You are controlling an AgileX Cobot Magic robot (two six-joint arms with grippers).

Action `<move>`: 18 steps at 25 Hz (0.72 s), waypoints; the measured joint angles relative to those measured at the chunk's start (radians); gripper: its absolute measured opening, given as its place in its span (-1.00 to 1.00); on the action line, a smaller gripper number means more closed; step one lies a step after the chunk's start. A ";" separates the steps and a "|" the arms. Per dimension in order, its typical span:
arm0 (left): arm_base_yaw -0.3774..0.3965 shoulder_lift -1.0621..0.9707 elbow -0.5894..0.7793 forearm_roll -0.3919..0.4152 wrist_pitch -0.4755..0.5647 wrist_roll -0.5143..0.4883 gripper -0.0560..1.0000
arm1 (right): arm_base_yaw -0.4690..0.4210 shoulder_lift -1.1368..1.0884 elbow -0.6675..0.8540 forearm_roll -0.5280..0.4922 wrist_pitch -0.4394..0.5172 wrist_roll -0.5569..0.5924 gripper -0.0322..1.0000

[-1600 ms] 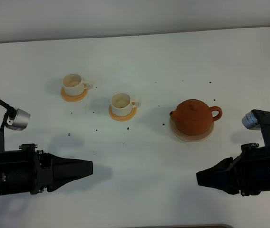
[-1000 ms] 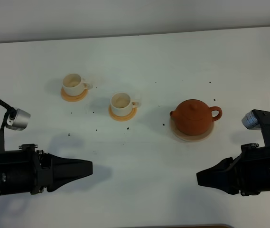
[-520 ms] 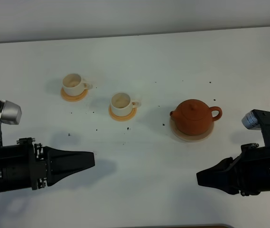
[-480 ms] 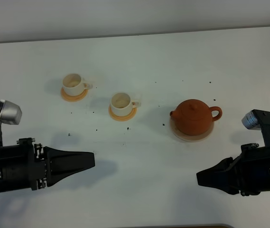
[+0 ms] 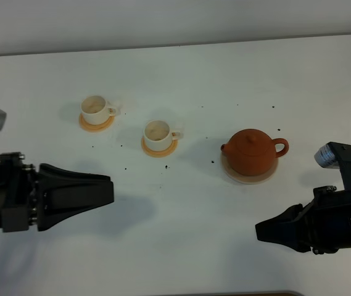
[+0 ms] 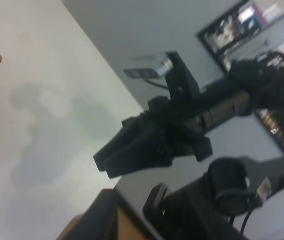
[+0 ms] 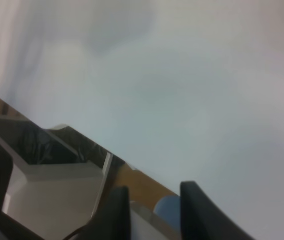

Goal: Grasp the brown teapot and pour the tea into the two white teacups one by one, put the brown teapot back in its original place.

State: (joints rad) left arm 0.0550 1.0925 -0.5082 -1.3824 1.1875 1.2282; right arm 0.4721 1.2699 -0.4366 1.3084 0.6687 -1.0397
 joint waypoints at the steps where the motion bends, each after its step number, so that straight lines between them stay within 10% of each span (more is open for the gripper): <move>1: 0.000 -0.026 -0.033 0.050 0.001 -0.042 -0.36 | 0.000 0.000 0.000 0.000 0.000 0.007 -0.47; 18: 0.000 -0.603 -0.203 1.191 -0.039 -1.049 -0.41 | 0.000 0.000 0.000 0.003 -0.066 -0.013 -0.47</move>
State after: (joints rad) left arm 0.0550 0.4890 -0.7113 -0.1917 1.1485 0.1795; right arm 0.4721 1.2699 -0.4366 1.3112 0.6026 -1.0522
